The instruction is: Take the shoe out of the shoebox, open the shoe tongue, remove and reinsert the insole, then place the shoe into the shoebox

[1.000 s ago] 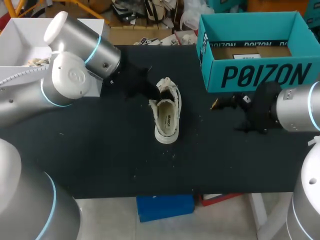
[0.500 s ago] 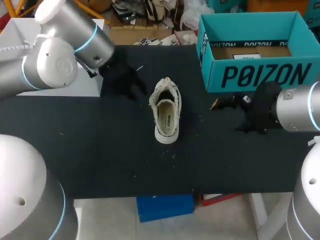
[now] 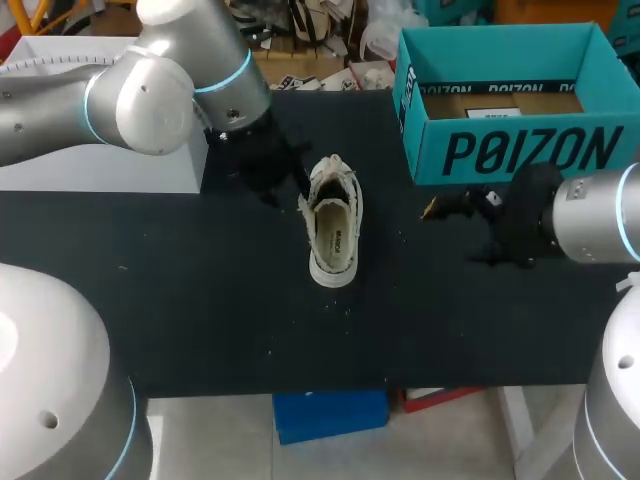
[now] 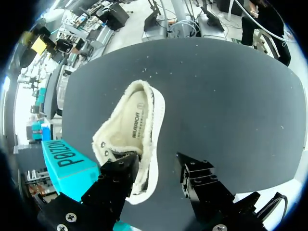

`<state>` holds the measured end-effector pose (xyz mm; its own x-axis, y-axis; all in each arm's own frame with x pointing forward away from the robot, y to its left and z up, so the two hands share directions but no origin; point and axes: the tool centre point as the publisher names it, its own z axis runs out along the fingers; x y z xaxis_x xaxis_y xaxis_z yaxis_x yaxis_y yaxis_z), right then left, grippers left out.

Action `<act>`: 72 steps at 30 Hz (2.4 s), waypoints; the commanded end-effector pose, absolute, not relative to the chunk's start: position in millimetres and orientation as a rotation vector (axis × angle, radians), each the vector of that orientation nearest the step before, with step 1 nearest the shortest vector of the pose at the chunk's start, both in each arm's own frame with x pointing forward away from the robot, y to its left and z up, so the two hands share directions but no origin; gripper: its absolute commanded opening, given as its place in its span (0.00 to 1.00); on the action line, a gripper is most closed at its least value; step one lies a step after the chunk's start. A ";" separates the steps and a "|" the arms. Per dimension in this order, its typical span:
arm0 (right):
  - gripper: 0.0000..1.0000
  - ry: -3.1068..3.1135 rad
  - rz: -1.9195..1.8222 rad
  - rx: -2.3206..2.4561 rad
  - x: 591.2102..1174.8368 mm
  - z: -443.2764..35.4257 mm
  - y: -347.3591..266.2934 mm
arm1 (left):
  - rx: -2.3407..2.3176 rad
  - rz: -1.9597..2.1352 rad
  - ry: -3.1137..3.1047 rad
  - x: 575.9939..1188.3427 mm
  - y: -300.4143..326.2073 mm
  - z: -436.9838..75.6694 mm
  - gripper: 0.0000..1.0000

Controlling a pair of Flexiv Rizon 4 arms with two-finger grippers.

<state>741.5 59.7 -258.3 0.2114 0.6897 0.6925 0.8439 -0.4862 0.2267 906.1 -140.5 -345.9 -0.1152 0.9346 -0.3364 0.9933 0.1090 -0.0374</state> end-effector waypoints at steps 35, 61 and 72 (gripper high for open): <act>1.00 -1.468 -1.134 -2.279 741.6 -257.8 59.7 | 2.160 -0.069 2.094 925.0 -170.6 -418.9 0.00; 1.00 -1.468 -1.134 -2.279 741.6 -257.8 59.7 | 1.956 -0.233 2.154 910.1 -139.3 -324.5 0.00; 1.00 -1.468 -1.134 -2.279 741.6 -257.8 59.7 | 1.956 -0.233 2.154 910.1 -139.3 -324.5 0.00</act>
<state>741.5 59.7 -258.3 0.2114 0.6897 0.6925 0.8439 -0.4862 0.2267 910.0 -139.2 -326.7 -0.0896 0.9586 -0.2704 0.9944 0.1012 0.0294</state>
